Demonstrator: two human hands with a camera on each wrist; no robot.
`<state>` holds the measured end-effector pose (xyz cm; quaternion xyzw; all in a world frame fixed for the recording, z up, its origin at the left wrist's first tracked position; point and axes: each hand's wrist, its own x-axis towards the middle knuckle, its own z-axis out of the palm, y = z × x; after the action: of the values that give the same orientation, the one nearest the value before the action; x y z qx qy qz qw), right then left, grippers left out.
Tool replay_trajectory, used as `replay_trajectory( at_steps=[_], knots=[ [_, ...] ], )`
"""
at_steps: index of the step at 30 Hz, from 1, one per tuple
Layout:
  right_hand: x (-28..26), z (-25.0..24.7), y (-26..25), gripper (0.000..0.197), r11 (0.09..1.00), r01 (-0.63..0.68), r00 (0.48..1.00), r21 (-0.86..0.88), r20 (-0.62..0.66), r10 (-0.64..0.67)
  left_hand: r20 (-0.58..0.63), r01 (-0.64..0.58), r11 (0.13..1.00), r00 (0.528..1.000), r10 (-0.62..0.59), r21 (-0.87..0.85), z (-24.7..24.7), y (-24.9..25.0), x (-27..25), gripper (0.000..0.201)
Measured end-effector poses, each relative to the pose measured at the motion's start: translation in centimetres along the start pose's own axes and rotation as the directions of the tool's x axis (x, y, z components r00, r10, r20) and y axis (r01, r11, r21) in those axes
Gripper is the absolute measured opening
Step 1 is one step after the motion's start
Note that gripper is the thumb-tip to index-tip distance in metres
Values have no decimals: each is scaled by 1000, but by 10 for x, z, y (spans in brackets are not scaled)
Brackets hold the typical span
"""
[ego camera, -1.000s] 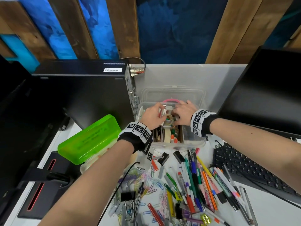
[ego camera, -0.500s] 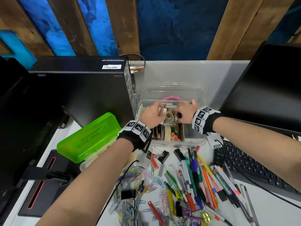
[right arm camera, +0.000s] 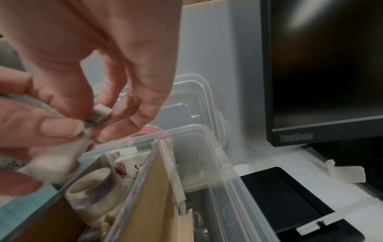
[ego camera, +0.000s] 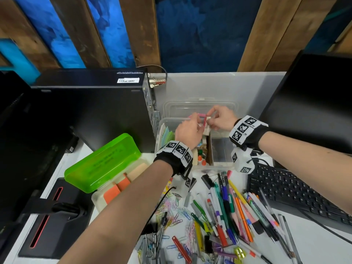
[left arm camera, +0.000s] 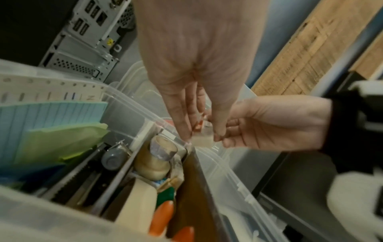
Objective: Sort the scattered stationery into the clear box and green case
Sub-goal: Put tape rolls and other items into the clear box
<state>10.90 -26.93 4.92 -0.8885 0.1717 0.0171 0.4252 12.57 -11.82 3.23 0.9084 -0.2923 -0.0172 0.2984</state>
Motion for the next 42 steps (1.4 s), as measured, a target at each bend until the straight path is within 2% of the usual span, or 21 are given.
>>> replay_trajectory(
  at_steps=[2,5,7,9,13,19,25,29,32,35,42],
  knots=[
    [4,2,2,13,988,10,996,-157,-85,-24,25,-118,955,993,115,273,4,-6,-3,20],
    [7,11,-1,11,917,49,995,-396,-59,-79,263,-292,801,949,175,522,16,-12,-7,29],
    [10,18,-5,15,864,71,996,-499,-6,-85,404,-398,714,898,174,576,23,-15,-9,40],
    [15,22,-9,18,809,80,997,-583,34,-75,485,-431,661,867,115,614,27,-15,-10,51],
    [21,28,-7,13,754,79,996,-652,90,-27,535,-432,618,844,22,656,25,-15,-7,59],
    [20,32,2,12,693,114,987,-711,164,5,563,-432,642,827,2,633,19,-18,-3,56],
    [17,24,12,29,699,132,965,-703,253,72,551,-420,671,834,19,611,21,-24,-3,56],
    [14,26,16,34,666,157,974,-729,224,17,535,-402,692,844,28,599,22,-26,-5,54],
    [12,27,14,29,669,146,974,-729,225,33,517,-385,729,855,51,566,20,-24,-5,50],
    [10,27,13,37,685,132,963,-717,256,81,461,-354,764,883,85,539,21,-23,-6,48],
    [9,32,12,30,623,144,969,-769,237,69,486,-324,755,874,8,570,31,-22,-5,59]
  ],
)
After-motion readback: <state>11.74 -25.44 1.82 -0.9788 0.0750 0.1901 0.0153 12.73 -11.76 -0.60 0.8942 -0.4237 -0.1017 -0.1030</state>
